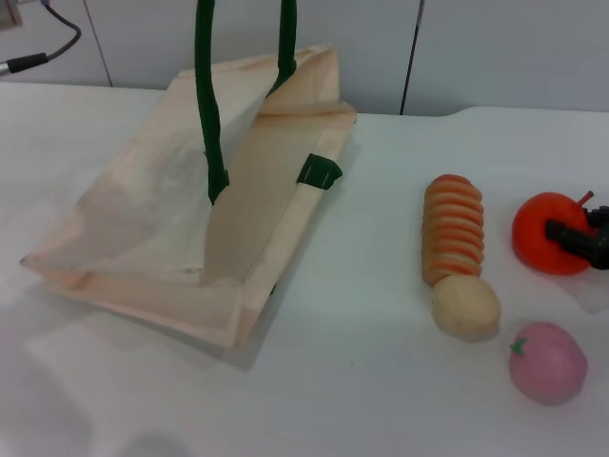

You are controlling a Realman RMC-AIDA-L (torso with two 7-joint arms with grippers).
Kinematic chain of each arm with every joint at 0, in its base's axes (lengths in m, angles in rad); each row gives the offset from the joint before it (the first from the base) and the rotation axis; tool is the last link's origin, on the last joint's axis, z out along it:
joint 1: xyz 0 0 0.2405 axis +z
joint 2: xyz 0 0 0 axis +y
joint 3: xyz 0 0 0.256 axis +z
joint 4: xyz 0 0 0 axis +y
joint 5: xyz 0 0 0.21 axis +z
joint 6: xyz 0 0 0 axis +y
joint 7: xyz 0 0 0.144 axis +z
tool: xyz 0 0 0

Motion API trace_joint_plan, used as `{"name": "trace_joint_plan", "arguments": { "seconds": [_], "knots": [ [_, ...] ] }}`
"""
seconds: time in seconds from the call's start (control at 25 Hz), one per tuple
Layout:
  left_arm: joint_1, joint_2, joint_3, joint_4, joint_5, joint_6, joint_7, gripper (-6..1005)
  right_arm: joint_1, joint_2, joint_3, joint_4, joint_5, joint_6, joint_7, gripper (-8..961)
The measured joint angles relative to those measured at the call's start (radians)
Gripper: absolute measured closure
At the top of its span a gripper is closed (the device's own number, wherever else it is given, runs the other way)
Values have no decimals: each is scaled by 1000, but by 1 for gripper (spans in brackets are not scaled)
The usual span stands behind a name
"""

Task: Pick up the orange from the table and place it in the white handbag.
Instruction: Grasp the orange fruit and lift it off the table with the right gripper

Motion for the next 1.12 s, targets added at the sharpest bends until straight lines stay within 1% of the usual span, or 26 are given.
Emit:
{"name": "trace_joint_plan", "arguments": {
  "seconds": [0.32,0.96,1.12],
  "knots": [
    [2,0,0,0,0,-1,0,914,0,1,1,-4,3,3,0,558],
    [7,3,0,0,-2,-5,0,914,-2,2,-1,-8,3,13,-5,699],
    [7,3,0,0,-2,-5,0,914,-3,2,-1,-7,2,16,-8,716]
  ]
}}
